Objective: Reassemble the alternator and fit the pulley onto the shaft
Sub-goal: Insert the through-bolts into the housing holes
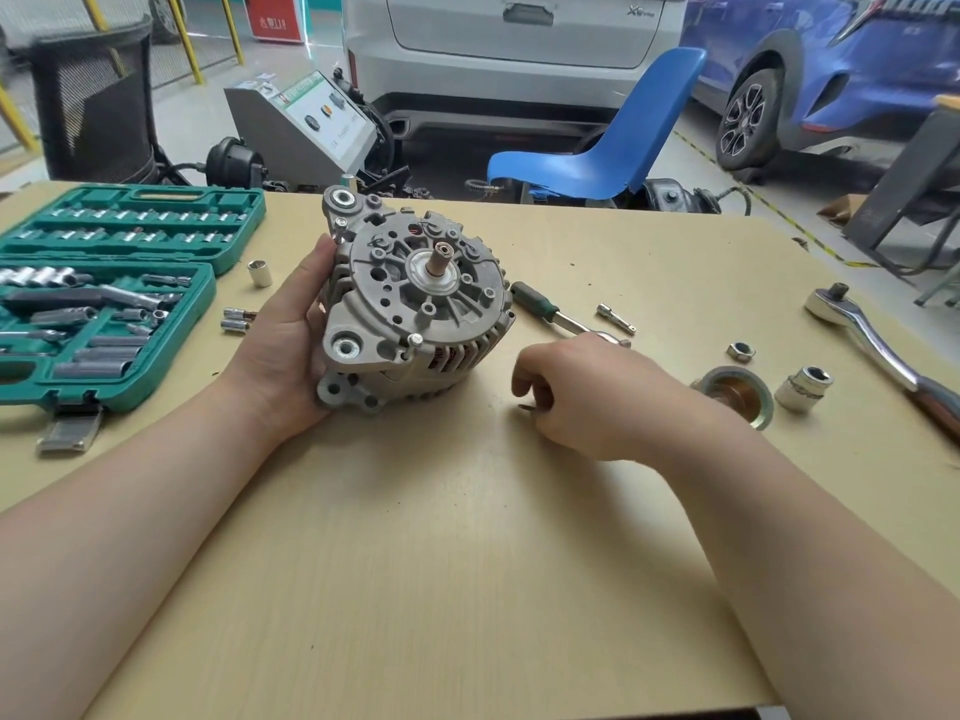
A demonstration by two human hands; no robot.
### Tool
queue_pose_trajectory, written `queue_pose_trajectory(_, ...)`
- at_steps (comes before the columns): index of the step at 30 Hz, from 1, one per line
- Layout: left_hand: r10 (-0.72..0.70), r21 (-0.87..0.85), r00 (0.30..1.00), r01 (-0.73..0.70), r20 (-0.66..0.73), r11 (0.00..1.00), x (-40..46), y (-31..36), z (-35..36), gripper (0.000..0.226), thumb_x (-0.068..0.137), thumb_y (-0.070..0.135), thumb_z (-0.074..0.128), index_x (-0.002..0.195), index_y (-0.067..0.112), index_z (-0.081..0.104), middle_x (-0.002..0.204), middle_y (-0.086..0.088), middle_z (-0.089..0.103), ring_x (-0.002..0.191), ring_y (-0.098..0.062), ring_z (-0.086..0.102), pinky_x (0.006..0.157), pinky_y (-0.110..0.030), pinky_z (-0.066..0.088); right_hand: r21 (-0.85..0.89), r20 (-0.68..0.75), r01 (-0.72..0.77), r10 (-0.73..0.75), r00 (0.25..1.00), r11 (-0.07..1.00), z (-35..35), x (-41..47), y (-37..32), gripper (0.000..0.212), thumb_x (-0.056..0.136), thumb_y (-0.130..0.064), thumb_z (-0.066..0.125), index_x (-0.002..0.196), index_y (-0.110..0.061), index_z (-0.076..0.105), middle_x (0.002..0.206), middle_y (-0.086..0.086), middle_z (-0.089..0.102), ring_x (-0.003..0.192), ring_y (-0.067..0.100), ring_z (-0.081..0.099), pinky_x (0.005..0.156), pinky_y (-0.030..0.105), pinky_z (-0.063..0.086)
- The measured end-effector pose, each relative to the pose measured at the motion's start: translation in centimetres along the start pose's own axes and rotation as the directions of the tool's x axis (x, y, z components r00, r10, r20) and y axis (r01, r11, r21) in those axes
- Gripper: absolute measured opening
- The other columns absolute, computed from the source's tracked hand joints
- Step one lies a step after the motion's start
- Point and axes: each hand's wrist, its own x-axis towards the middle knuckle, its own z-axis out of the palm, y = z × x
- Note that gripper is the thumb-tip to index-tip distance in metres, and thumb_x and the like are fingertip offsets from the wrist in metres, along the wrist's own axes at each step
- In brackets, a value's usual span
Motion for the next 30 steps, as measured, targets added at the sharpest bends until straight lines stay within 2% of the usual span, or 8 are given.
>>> queue_pose_trajectory(4, 0.108, 0.121, 0.989, -0.096, -0.099, 0.988, -0.6, 0.0, 0.7, 0.068, 0.099, 0.061, 0.063, 0.146, 0.012, 0.064, 0.146, -0.023, 0.063, 0.098, -0.030, 0.080, 0.064, -0.037, 0.066, -0.051, -0.027, -0.049, 0.047, 0.998, 0.998, -0.2, -0.2, 0.5, 0.021, 0.093, -0.036, 0.062, 0.114, -0.037, 0.066, 0.103, -0.011, 0.066, 0.099, 0.018, 0.058, 0.071, 0.032, 0.046)
queue_pose_trajectory(7, 0.169, 0.345, 0.976, -0.113, -0.137, 0.932, -0.9, 0.0, 0.3, 0.113, 0.078, 0.075, 0.079, 0.164, 0.015, 0.036, 0.154, -0.029, 0.053, 0.122, -0.052, 0.066, 0.093, -0.077, 0.053, -0.072, 0.000, -0.095, 0.095, 0.995, 0.993, -0.6, -0.3, 1.3, 0.010, 0.093, -0.042, 0.064, 0.091, -0.032, 0.065, 0.092, -0.009, 0.063, 0.090, 0.020, 0.062, 0.067, 0.032, 0.050)
queue_pose_trajectory(9, 0.209, 0.378, 0.962, -0.130, -0.174, 0.917, -1.0, 0.1, 0.2, 0.123, 0.066, 0.066, 0.093, 0.165, 0.025, 0.031, 0.146, -0.017, 0.065, 0.123, -0.049, 0.067, 0.091, -0.067, 0.059, -0.060, 0.003, -0.103, 0.103, 0.995, 0.993, -0.5, -0.2, 1.2, 0.012, 0.095, -0.038, 0.063, 0.085, -0.032, 0.061, 0.089, -0.010, 0.061, 0.090, 0.020, 0.061, 0.066, 0.032, 0.048)
queue_pose_trajectory(11, 0.226, 0.366, 0.966, -0.165, -0.129, 0.916, -1.0, 0.3, 0.2, 0.104, 0.073, 0.041, 0.095, 0.158, 0.020, 0.040, 0.134, -0.015, 0.073, 0.107, -0.037, 0.078, 0.072, -0.041, 0.065, -0.056, -0.022, -0.100, 0.099, 0.995, 0.993, -0.2, 0.0, 1.0, 0.011, 0.097, -0.037, 0.061, 0.087, -0.032, 0.059, 0.090, -0.011, 0.061, 0.093, 0.021, 0.060, 0.066, 0.032, 0.045)
queue_pose_trajectory(15, 0.224, 0.366, 0.973, -0.189, -0.057, 0.911, -0.9, 1.0, -0.3, 0.054, 0.082, 0.016, 0.078, 0.133, 0.011, 0.063, 0.120, -0.020, 0.078, 0.096, -0.035, 0.080, 0.070, -0.036, 0.065, 0.037, -0.050, -0.120, 0.122, 0.991, 0.992, 0.3, 0.3, 0.7, 0.018, 0.100, -0.040, 0.064, 0.116, -0.036, 0.060, 0.108, -0.010, 0.064, 0.107, 0.020, 0.057, 0.077, 0.034, 0.046)
queue_pose_trajectory(17, 0.184, 0.349, 0.983, -0.162, -0.029, 0.923, -0.9, 1.6, -1.0, 0.053, 0.081, 0.013, 0.073, 0.133, 0.011, 0.064, 0.120, -0.019, 0.078, 0.095, -0.034, 0.080, 0.071, -0.037, 0.065, 0.084, -0.038, -0.136, 0.140, 0.989, 0.987, 0.3, 0.2, 0.7, 0.025, 0.099, -0.040, 0.065, 0.124, -0.034, 0.062, 0.113, -0.008, 0.065, 0.111, 0.021, 0.056, 0.084, 0.036, 0.051)
queue_pose_trajectory(22, 0.091, 0.342, 0.991, -0.118, 0.095, 0.932, -0.8, 2.7, -2.3, 0.058, 0.088, 0.012, 0.061, 0.146, 0.007, 0.058, 0.129, -0.020, 0.074, 0.104, -0.034, 0.078, 0.079, -0.039, 0.065, 0.135, -0.010, -0.154, 0.157, 0.988, 0.979, 0.2, 0.3, 0.7, 0.006, 0.097, -0.038, 0.068, 0.095, -0.035, 0.064, 0.103, -0.007, 0.066, 0.103, 0.019, 0.056, 0.086, 0.039, 0.055)
queue_pose_trajectory(30, -0.047, 0.310, 0.969, -0.031, 0.243, 0.950, -0.2, 3.4, -3.2, 0.049, 0.098, 0.016, 0.038, 0.118, 0.016, 0.083, 0.114, -0.010, 0.081, 0.101, -0.025, 0.080, 0.082, -0.034, 0.065, 0.199, -0.182, -0.134, 0.171, 0.968, 0.971, 0.5, 0.4, 0.6, 0.009, 0.099, -0.034, 0.064, 0.092, -0.033, 0.058, 0.095, -0.014, 0.062, 0.093, 0.018, 0.057, 0.069, 0.035, 0.045)
